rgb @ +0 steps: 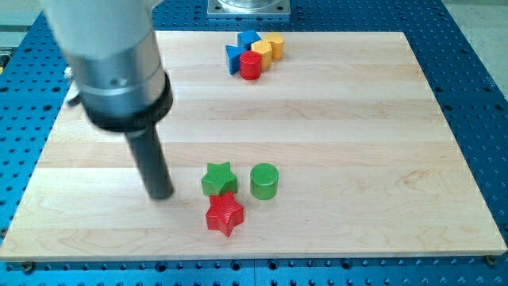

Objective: Form a vertical line with the red star and the green blocks

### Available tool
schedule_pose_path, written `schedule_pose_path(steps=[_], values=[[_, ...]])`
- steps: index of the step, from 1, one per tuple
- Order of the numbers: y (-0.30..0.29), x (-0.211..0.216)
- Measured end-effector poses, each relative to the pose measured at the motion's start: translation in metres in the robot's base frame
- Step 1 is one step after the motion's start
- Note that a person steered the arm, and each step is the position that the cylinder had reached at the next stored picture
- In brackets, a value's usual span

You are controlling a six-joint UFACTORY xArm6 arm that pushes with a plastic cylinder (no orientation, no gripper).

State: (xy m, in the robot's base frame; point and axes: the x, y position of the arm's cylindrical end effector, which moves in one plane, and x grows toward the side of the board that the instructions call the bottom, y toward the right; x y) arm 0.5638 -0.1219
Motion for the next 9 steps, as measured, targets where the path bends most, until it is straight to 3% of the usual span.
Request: schedule_pose_path(steps=[1, 2, 4, 6, 7, 9], values=[[0.052, 0.009], [0.144, 0.007], [0.1, 0.046], [0.305, 0.044], [0.281, 0.034], [0.114, 0.012]])
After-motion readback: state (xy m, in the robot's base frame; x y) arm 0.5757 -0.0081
